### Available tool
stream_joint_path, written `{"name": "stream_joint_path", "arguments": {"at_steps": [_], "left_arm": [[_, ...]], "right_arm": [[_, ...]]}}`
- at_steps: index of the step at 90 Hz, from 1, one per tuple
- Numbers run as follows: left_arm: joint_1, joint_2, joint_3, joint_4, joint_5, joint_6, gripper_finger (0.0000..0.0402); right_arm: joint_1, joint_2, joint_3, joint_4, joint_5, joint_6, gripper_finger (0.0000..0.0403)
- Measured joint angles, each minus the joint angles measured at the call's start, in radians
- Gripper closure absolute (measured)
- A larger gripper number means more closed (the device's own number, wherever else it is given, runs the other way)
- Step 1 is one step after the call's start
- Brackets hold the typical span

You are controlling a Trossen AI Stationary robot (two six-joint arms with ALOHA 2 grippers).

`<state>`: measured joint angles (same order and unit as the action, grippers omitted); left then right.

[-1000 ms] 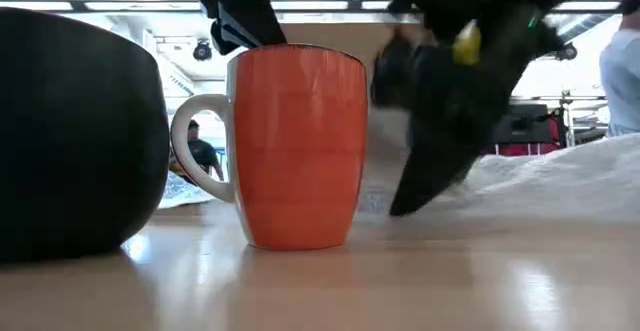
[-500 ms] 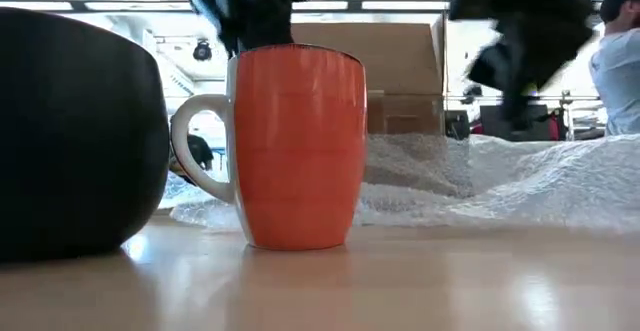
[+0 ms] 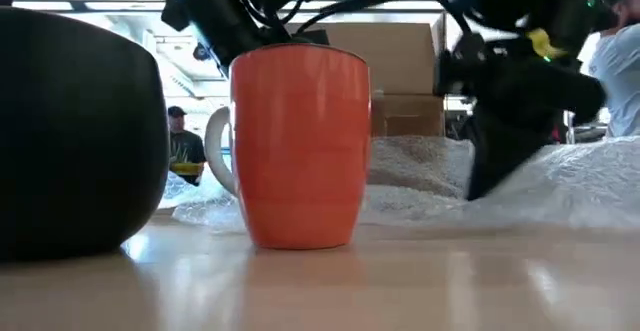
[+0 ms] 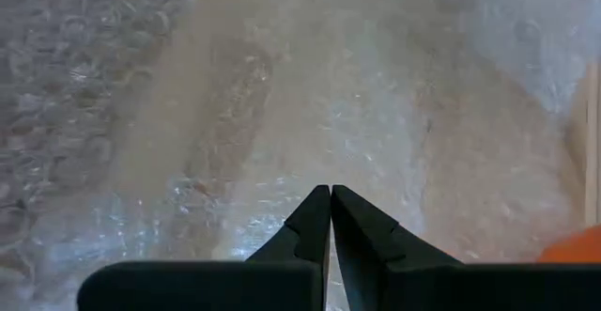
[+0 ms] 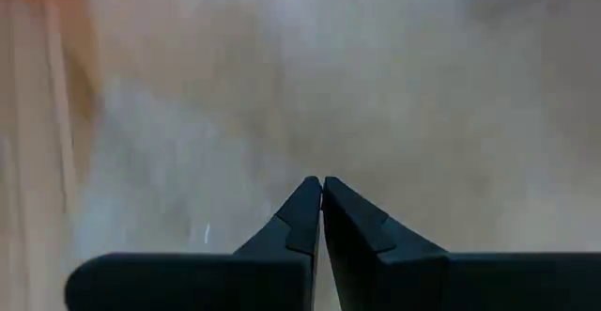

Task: Wrap mug
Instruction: Prepare the right transparent bubble wrap

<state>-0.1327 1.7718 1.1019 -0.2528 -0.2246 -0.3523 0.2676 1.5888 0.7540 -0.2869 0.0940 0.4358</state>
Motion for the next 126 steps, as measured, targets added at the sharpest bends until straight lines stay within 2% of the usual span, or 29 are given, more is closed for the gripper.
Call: {"name": "stream_joint_path", "arguments": {"at_steps": [13,19,42,59,67,74,80,90,102,115,126], "left_arm": [[0.0,-0.018,-0.001,-0.008,-0.008,0.028,0.0401],[0.001,-0.025,-0.001,-0.007,-0.008,0.035,0.04],[0.002,-0.012,-0.012,-0.024,0.005,0.022,0.0399],[0.002,-0.008,-0.014,-0.059,0.015,0.022,0.0401],[0.002,-0.008,-0.014,-0.055,0.016,0.03,0.0398],[0.003,-0.009,-0.017,-0.052,0.016,0.033,0.0398],[0.004,0.001,-0.025,-0.054,0.016,0.033,0.04],[0.005,0.02,-0.03,-0.061,0.021,0.039,0.0401],[0.009,0.022,-0.03,-0.057,0.034,0.048,0.0401],[0.01,0.029,-0.037,-0.06,0.059,0.063,0.0401],[0.011,0.052,-0.039,-0.064,0.072,0.064,0.0401]], "right_arm": [[0.0,0.01,0.024,-0.095,-0.017,0.009,0.04],[0.0,-0.007,0.047,-0.205,-0.024,0.008,0.04],[0.005,-0.189,0.133,-0.694,-0.024,0.052,0.04],[0.005,-0.337,0.143,-1.002,-0.021,0.178,0.0401],[0.014,-0.406,0.138,-0.926,0.017,0.208,0.0401],[0.022,-0.443,0.109,-0.707,0.081,0.191,0.0401],[0.02,-0.438,0.074,-0.538,0.093,0.135,0.0401],[0.013,-0.36,0.036,-0.375,0.09,0.069,0.0401],[0.01,-0.202,0.031,-0.347,0.085,0.064,0.0401],[0.009,-0.02,0.032,-0.35,0.002,0.014,0.0401],[0.009,0.045,0.057,-0.412,-0.036,-0.002,0.04]]}}
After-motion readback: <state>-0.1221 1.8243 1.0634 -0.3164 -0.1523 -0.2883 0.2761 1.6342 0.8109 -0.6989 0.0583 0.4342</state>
